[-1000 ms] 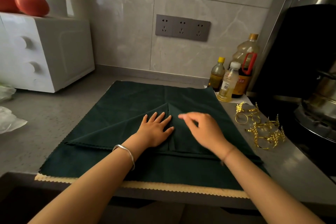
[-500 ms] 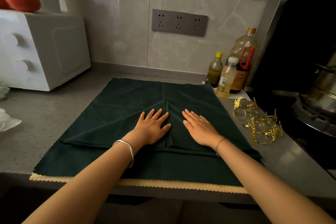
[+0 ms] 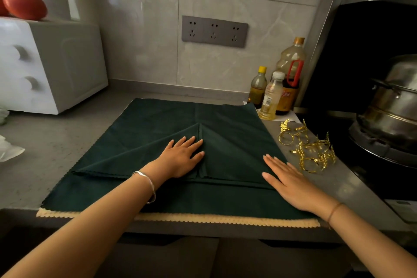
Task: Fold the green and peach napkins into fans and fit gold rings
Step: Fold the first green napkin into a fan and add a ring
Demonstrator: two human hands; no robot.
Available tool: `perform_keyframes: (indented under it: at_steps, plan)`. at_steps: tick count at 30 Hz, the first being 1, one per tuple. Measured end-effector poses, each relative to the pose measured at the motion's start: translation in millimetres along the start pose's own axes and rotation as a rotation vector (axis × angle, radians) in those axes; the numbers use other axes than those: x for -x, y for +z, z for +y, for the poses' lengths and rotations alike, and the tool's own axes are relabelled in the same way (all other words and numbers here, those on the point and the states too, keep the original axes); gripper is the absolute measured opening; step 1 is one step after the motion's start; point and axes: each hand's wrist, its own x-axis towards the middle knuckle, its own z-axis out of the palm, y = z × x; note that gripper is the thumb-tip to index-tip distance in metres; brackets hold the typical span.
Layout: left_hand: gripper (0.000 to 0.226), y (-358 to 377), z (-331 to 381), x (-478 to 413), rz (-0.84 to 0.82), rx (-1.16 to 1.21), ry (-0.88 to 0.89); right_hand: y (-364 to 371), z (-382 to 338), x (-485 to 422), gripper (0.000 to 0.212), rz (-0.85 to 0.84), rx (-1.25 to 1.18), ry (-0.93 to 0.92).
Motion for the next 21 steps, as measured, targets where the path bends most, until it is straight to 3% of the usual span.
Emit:
perform_keyframes:
  at_steps: [3, 7, 17, 21]
  plan:
    - [0.055, -2.3, 2.1, 22.2, -0.007, 0.002, 0.035, -4.8, -16.5, 6.5, 0.063, 0.128, -0.007, -0.163]
    - [0.056, 1.7, 2.4, 48.3, -0.006, -0.017, 0.055, -4.7, -45.7, 4.5, 0.043, 0.172, -0.061, -0.253]
    - [0.057, 9.0, 3.2, 56.9, 0.034, -0.035, 0.037, -2.1, -60.4, -8.2, 0.024, 0.261, -0.195, -0.231]
    - [0.055, 9.3, 3.1, 58.0, 0.046, -0.015, 0.047, -0.4, -61.8, -9.4, 0.022, 0.337, -0.095, -0.310]
